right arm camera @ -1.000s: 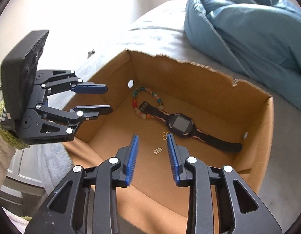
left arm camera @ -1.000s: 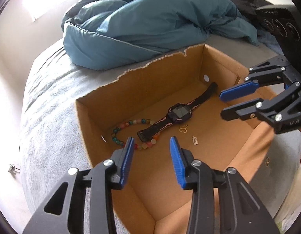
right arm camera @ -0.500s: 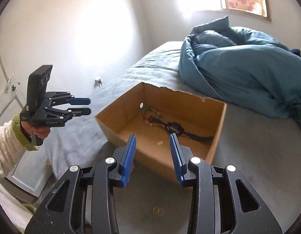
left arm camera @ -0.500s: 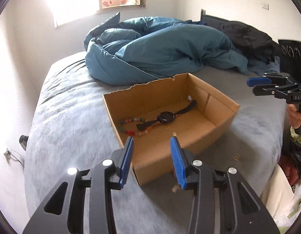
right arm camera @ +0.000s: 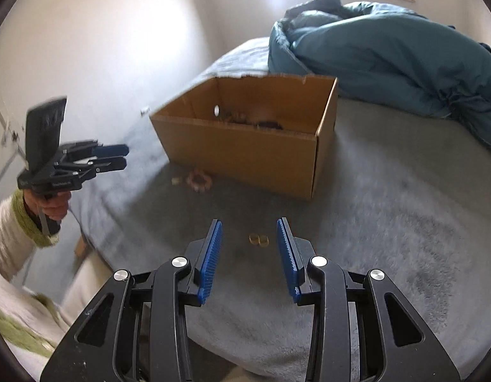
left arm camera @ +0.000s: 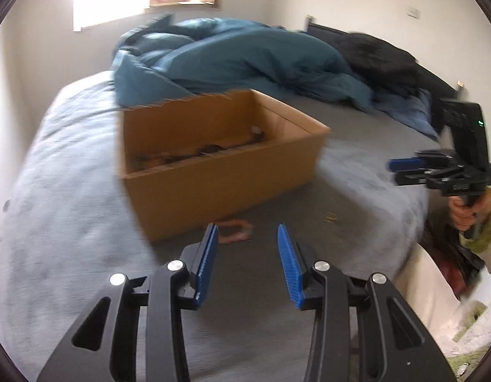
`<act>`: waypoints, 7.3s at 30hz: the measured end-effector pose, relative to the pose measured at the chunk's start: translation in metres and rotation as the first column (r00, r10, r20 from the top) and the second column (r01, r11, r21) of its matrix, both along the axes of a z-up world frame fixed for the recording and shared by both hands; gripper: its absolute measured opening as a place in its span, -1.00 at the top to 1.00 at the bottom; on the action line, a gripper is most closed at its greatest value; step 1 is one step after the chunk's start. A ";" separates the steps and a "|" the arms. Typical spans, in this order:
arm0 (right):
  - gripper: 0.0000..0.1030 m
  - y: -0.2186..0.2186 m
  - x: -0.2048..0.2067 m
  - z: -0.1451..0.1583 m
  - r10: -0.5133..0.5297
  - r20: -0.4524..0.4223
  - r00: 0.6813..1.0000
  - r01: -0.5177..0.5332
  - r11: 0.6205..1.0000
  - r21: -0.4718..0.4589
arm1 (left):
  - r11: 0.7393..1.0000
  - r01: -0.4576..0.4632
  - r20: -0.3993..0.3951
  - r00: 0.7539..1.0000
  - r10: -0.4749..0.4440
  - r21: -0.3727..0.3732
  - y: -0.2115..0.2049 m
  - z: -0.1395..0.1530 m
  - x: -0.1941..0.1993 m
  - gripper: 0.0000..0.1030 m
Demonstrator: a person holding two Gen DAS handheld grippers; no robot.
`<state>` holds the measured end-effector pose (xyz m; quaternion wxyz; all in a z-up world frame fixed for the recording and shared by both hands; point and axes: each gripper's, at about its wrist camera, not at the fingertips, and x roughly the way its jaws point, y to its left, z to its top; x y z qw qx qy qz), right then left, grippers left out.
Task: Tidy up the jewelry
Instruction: 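Withdraw both grippers from the box toward the remaining jewelry, then move the left gripper to one gold ring while the right reaches the other ring, then close the left gripper on one gold ring while the right closes on the other, then carry both gold rings up and into the cardboard box, then open both grippers to drop the rings and withdraw from the box, then close the left gripper on the thin gold chain while the right approaches the bracelet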
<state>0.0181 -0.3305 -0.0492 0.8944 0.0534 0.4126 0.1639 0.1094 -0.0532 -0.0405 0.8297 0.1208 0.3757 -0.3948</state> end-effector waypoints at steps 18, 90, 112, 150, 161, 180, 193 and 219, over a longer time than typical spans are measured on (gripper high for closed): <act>0.43 0.023 0.055 -0.062 0.392 -0.083 0.916 -0.401 0.899 -0.178 | 0.907 0.389 0.003 0.919 -0.395 0.161 -0.135 -0.071 -0.014 0.27; 0.80 0.008 0.067 -0.091 0.513 -0.158 0.844 -0.536 0.819 -0.205 | 0.859 0.452 0.003 0.885 -0.466 0.238 -0.169 -0.102 -0.003 0.78; 0.80 0.032 0.036 0.010 0.484 0.031 0.874 -0.453 0.838 -0.305 | 0.938 0.292 0.205 0.922 -0.328 0.188 -0.107 -0.006 -0.020 0.78; 0.42 0.024 0.192 -0.018 0.285 -0.050 0.957 -0.290 0.947 -0.141 | 0.959 -0.093 0.060 0.995 0.080 0.269 -0.099 -0.028 0.167 0.35; 0.12 0.002 0.178 0.008 0.227 0.031 0.974 -0.223 0.971 -0.091 | 0.964 -0.123 0.081 0.991 0.107 0.235 -0.086 -0.016 0.162 0.14; -0.10 -0.005 0.061 0.059 0.074 0.210 0.975 -0.080 0.997 0.020 | 0.985 -0.167 0.203 0.967 0.156 0.037 -0.004 0.067 0.053 -0.33; -0.10 0.032 0.038 0.025 0.067 0.155 0.986 -0.091 0.984 0.153 | 0.993 -0.116 0.142 0.984 0.110 0.032 0.022 0.014 0.000 -0.37; 0.47 0.143 0.124 -0.062 0.455 -0.045 0.890 -0.457 0.887 -0.063 | 0.974 0.025 0.052 0.998 -0.038 0.227 -0.009 -0.089 0.052 0.57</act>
